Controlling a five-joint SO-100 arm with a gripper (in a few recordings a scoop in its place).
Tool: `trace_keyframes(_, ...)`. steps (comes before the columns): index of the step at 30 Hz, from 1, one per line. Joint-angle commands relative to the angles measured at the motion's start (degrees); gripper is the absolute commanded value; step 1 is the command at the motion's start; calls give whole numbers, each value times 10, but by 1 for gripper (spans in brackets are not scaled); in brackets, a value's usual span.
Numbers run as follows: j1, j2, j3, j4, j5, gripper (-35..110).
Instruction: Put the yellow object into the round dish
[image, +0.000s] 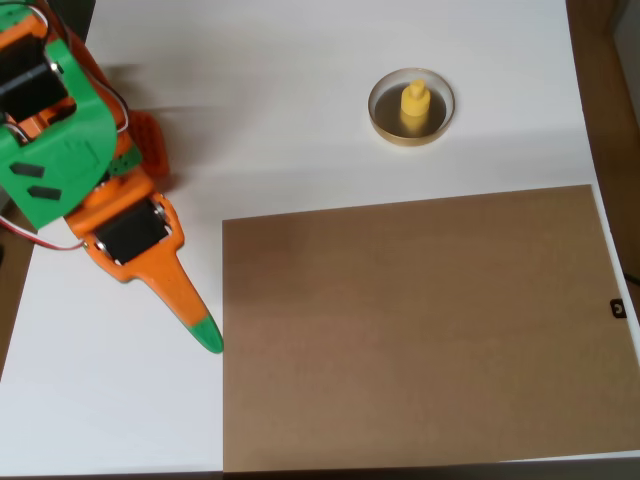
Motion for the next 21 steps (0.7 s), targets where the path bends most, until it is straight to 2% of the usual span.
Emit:
trace_keyframes(1, 25, 73, 27, 13, -11, 29)
trace_keyframes(8, 67, 207, 141, 17, -10, 29)
trace_keyframes(14, 44, 376, 246, 65, -33, 31)
trace_keyframes(21, 47, 381, 286, 58, -34, 32)
